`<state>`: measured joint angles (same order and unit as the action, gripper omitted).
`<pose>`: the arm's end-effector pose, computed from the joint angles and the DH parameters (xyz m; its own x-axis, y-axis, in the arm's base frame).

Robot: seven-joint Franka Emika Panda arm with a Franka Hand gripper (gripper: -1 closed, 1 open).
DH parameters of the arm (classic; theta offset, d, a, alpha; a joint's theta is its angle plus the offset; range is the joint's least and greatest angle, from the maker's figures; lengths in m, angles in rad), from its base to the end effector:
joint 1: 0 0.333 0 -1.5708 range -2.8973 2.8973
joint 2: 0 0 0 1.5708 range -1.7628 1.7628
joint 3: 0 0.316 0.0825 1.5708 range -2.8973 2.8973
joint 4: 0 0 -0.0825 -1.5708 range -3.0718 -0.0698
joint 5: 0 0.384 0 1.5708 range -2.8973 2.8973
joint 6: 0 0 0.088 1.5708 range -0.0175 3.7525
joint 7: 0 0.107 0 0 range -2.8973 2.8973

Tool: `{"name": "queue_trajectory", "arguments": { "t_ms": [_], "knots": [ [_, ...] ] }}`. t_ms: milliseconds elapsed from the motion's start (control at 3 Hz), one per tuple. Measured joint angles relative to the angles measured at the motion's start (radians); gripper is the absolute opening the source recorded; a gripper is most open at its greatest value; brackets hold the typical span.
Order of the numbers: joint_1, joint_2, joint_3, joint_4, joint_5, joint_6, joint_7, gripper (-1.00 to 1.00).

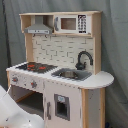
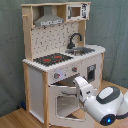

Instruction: Play with the kitchen

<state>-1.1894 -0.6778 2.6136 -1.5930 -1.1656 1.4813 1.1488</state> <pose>0.1380 0.6380 0.3381 0.2751 0.8034 0.5280 -0.2133 -0.4845 0.8484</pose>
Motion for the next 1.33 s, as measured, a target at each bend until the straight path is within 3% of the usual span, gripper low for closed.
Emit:
{"name": "queue_trajectory", "arguments": {
  "t_ms": [333,667,1333],
  "knots": [
    [0.0,0.009,-0.004,0.021,0.004,-0.001,-0.125,1.0],
    [0.002,0.036,-0.002,0.01,0.053,-0.015,-0.24,1.0],
    [0.021,0.139,-0.001,-0.006,0.12,-0.098,-0.405,1.0]
  ]
}}
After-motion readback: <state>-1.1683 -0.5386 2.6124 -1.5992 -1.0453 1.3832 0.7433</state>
